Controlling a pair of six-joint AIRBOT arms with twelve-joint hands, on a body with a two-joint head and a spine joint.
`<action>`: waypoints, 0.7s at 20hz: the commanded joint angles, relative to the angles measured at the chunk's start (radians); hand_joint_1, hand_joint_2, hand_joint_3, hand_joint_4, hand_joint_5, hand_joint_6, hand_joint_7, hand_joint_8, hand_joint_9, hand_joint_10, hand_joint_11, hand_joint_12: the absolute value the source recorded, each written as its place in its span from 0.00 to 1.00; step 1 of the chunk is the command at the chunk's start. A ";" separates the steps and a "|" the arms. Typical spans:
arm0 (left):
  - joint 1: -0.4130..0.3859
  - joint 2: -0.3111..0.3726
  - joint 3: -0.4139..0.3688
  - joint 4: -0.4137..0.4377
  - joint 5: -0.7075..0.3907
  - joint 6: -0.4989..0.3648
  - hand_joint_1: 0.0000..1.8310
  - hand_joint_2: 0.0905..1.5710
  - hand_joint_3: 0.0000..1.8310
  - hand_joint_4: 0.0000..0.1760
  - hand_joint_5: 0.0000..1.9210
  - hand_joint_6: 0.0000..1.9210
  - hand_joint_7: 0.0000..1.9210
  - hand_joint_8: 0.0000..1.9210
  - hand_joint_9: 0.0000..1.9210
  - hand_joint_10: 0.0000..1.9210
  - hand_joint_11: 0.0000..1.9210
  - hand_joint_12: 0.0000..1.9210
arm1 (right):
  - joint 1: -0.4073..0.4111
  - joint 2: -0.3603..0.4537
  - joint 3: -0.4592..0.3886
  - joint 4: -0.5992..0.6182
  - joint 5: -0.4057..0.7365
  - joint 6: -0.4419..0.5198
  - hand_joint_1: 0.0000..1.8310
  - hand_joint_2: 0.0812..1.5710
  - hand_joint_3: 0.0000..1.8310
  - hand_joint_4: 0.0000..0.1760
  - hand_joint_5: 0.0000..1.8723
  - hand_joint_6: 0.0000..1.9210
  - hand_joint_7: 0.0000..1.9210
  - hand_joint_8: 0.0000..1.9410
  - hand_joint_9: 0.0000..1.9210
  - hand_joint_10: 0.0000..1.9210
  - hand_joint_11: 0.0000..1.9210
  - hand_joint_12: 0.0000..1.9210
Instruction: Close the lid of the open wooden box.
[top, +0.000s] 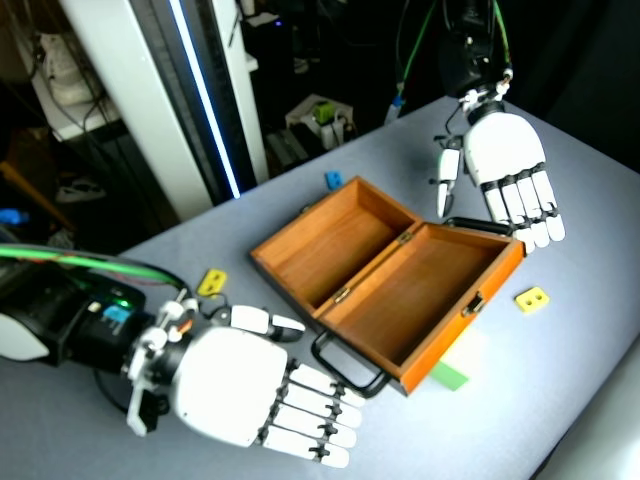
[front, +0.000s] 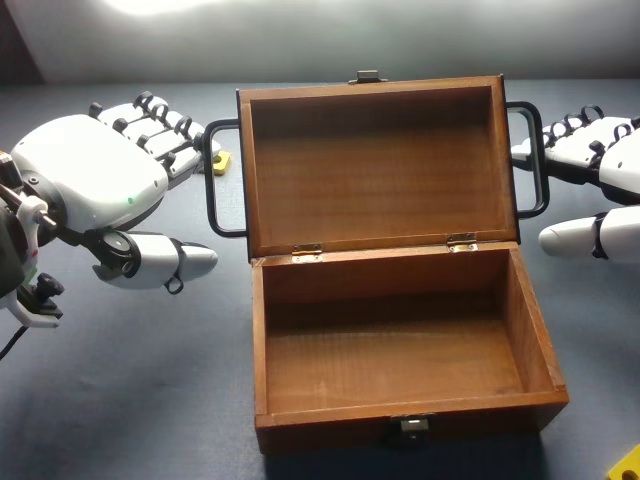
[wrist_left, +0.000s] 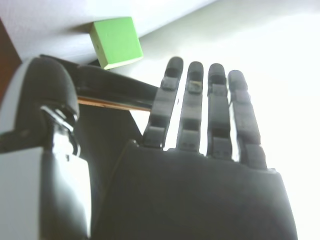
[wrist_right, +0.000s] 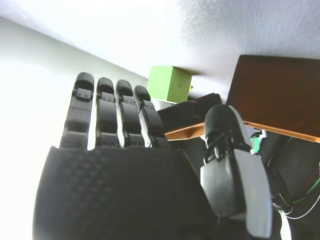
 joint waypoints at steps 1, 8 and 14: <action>-0.009 0.000 -0.009 0.034 -0.114 -0.008 0.00 0.70 0.00 0.00 0.00 0.00 0.00 0.00 0.00 0.00 0.00 0.00 | 0.020 0.002 -0.010 0.009 0.139 0.009 0.00 0.81 0.00 0.00 0.00 0.00 0.00 0.00 0.00 0.00 0.00 0.00; 0.004 0.027 -0.044 0.071 -0.158 -0.038 0.00 0.75 0.01 0.00 0.00 0.00 0.00 0.00 0.00 0.00 0.00 0.00 | 0.020 0.033 -0.051 0.009 0.210 0.034 0.00 0.80 0.00 0.00 0.00 0.00 0.00 0.00 0.00 0.00 0.00 0.00; 0.047 0.075 -0.090 0.114 -0.246 -0.133 0.00 0.80 0.01 0.00 0.00 0.00 0.00 0.00 0.00 0.00 0.00 0.00 | 0.018 0.062 -0.087 0.009 0.250 0.034 0.00 0.82 0.00 0.00 0.00 0.00 0.00 0.00 0.00 0.00 0.00 0.00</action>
